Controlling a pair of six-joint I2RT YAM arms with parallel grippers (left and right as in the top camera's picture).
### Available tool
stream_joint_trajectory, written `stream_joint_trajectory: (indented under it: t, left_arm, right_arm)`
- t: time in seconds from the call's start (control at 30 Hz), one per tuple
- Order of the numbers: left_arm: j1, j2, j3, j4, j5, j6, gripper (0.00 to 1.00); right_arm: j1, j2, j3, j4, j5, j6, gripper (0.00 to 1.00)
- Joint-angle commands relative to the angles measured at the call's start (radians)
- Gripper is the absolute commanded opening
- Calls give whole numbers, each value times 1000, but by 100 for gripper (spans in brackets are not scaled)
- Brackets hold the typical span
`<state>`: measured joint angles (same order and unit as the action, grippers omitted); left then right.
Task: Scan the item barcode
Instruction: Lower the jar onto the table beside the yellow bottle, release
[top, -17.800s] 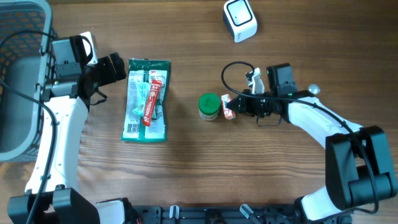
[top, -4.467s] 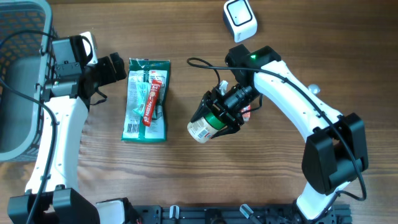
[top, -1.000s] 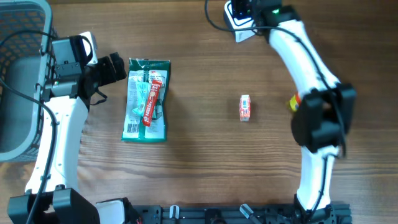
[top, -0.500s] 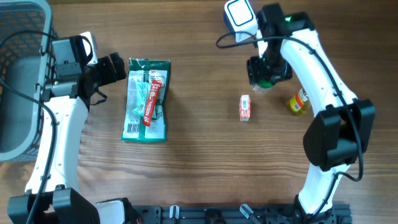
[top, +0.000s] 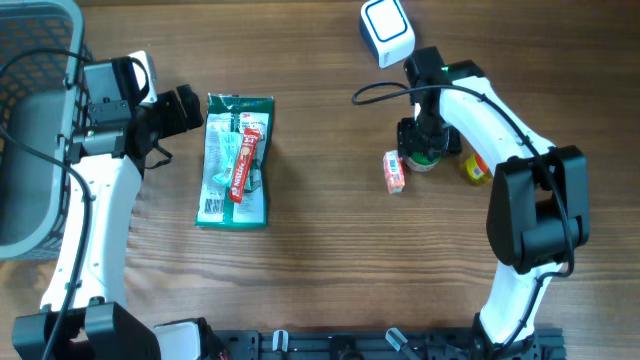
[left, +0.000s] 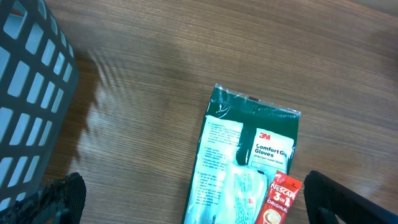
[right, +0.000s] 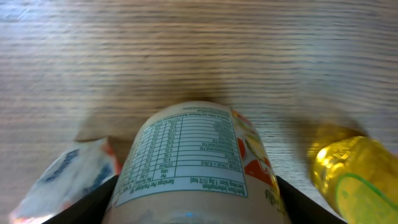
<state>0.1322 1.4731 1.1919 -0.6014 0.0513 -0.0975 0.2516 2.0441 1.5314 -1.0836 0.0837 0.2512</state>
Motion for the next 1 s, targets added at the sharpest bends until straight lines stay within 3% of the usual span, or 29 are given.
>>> stream_joint_trajectory:
  t: [0.0, 0.5, 0.7, 0.77, 0.8, 0.97]
  left_arm:
    - [4, -14, 14, 3, 8, 15, 100]
    - [4, -14, 14, 3, 8, 15, 100]
    - [4, -14, 14, 3, 8, 15, 100]
    - [4, -14, 14, 3, 8, 15, 100]
    - [4, -14, 14, 3, 8, 15, 100]
    - [4, -14, 14, 0, 8, 15, 100]
  right_arm:
    - [-7, 1, -2, 14, 63, 47, 9]
    - [-52, 1, -2, 71, 79, 37, 15]
    - [-93, 1, -2, 93, -74, -68, 22]
    - [-93, 1, -2, 98, -74, -68, 30]
    - [-93, 1, -2, 102, -74, -68, 40]
    - [-93, 1, -2, 104, -74, -69, 71]
